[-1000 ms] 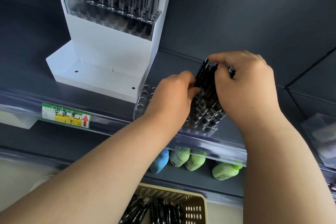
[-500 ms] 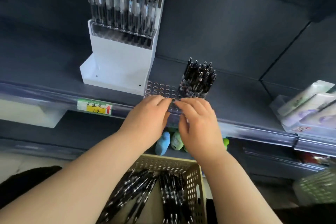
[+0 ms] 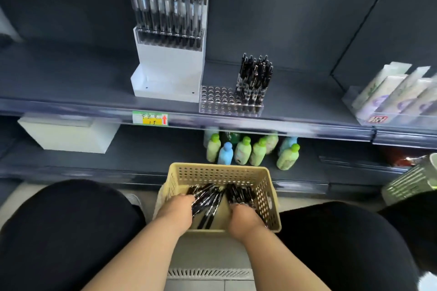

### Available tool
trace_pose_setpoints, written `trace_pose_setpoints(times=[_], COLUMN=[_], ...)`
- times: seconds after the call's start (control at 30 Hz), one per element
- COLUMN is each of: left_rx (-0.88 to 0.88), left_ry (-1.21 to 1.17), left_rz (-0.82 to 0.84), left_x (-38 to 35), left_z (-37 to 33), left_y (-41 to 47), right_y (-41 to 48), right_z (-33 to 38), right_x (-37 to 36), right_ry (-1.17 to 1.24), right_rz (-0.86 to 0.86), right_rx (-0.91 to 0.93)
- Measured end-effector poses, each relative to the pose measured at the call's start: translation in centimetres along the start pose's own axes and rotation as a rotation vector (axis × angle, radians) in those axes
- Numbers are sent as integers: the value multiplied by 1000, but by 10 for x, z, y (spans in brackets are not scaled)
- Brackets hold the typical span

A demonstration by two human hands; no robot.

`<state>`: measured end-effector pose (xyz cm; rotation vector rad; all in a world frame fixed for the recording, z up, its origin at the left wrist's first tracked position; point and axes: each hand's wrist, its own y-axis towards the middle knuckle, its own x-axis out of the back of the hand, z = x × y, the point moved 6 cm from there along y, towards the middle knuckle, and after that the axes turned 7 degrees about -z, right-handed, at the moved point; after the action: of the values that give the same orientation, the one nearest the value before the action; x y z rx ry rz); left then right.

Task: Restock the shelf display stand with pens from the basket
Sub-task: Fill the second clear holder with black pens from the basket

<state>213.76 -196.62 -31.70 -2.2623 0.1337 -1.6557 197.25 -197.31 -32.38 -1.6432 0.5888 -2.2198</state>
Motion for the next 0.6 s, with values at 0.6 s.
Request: trace_pose_setpoints(times=[0.6], left_rx=[53], left_ry=[174], left_rz=[137], left_x=[-58], left_z=[-33], left_y=[82], right_y=[88], right_z=[12], right_x=[-53], right_ry=[358], right_rz=[70], right_rx=[-267])
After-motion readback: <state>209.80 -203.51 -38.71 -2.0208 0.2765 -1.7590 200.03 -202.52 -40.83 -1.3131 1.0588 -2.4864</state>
